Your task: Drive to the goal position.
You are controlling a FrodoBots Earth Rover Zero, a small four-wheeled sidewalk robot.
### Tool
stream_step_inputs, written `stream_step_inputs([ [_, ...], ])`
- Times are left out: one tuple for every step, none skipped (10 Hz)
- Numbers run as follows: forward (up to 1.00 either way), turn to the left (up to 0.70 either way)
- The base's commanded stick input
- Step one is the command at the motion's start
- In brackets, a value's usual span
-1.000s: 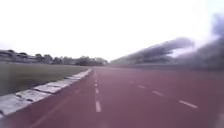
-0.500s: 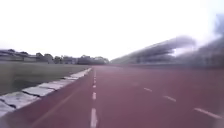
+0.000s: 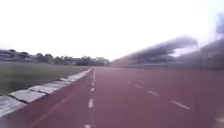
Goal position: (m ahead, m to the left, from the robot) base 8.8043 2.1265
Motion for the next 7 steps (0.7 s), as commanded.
stream_step_inputs([
  [0.7,0.0],
  [0.7,0.0],
  [0.7,0.0],
  [0.7,0.0],
  [0.7,0.0],
  [0.7,0.0],
  [0.7,0.0],
])
